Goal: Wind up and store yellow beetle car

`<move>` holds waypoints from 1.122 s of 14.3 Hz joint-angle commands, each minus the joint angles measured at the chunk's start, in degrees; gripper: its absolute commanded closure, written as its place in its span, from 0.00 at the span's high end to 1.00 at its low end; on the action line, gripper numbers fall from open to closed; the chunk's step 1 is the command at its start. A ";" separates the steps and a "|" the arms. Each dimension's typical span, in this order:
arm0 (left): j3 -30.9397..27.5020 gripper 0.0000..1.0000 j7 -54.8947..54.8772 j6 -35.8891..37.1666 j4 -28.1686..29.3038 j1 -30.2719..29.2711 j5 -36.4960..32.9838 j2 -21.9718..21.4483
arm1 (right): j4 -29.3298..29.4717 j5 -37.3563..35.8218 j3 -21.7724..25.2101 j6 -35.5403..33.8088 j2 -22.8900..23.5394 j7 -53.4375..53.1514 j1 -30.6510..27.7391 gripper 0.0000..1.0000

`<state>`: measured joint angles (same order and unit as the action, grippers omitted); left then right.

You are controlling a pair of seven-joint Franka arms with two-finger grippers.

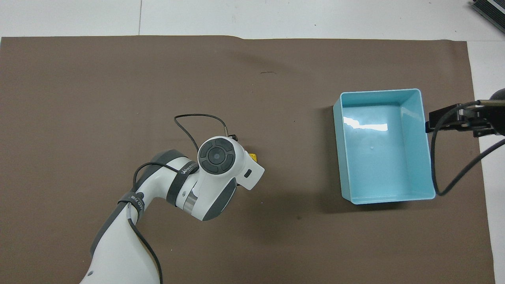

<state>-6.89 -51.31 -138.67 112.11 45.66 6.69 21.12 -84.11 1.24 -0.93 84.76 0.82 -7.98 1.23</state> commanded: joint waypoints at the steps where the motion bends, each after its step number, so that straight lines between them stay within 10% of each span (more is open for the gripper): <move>1: -1.37 0.44 1.21 -0.72 0.13 1.45 -1.42 -0.37 | 0.27 1.57 -0.38 -0.57 0.06 -0.64 -0.79 1.00; 7: -1.46 0.41 1.21 0.95 0.04 1.54 -2.91 -1.25 | 0.35 1.57 -0.38 -0.57 0.06 -0.64 -0.79 1.00; 9: -1.37 0.00 0.77 0.77 0.22 1.54 -3.35 -1.43 | 0.35 1.57 -0.38 -0.57 0.06 -0.64 -0.79 1.00; 16: -1.11 0.00 -2.48 0.42 1.88 -0.74 -3.35 -1.95 | 0.26 1.57 -0.38 -0.57 0.06 -0.64 -0.79 1.00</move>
<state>-7.75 -52.65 -138.55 112.17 45.86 4.41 20.90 -84.11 1.24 -0.93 84.76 0.82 -7.98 1.23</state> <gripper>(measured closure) 0.529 0.000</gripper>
